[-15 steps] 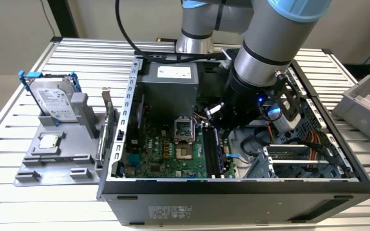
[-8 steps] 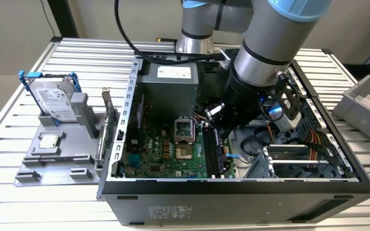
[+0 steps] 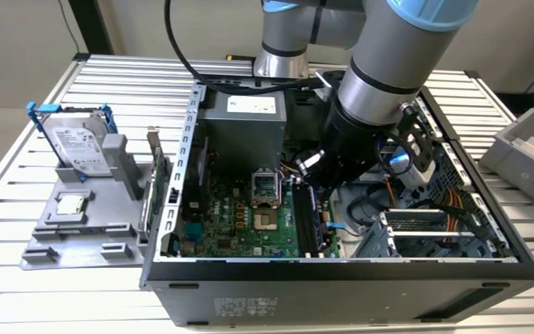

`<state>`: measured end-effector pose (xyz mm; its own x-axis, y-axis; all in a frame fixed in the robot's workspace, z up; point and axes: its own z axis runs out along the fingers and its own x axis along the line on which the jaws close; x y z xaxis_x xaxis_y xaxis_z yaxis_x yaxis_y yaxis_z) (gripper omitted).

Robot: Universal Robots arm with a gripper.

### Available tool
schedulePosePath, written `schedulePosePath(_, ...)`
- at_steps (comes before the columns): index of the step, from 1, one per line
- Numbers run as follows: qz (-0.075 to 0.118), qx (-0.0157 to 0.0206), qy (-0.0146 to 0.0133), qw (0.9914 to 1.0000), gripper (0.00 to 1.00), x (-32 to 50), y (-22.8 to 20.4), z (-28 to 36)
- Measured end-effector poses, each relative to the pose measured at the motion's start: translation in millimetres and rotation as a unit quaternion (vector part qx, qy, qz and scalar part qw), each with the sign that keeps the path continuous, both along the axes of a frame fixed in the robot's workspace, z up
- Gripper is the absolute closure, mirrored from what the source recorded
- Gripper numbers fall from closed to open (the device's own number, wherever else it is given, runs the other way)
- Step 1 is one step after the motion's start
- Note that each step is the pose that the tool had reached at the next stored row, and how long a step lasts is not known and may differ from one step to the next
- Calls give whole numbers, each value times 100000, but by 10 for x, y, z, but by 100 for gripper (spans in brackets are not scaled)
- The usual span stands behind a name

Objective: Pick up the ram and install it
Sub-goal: 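Press down the ram until it locks into place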

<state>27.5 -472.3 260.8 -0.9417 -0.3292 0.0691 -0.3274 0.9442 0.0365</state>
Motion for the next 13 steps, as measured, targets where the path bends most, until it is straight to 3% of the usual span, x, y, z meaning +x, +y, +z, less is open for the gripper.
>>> schedulePosePath(13,2771,-2,2,99962,100,-1,0,0)
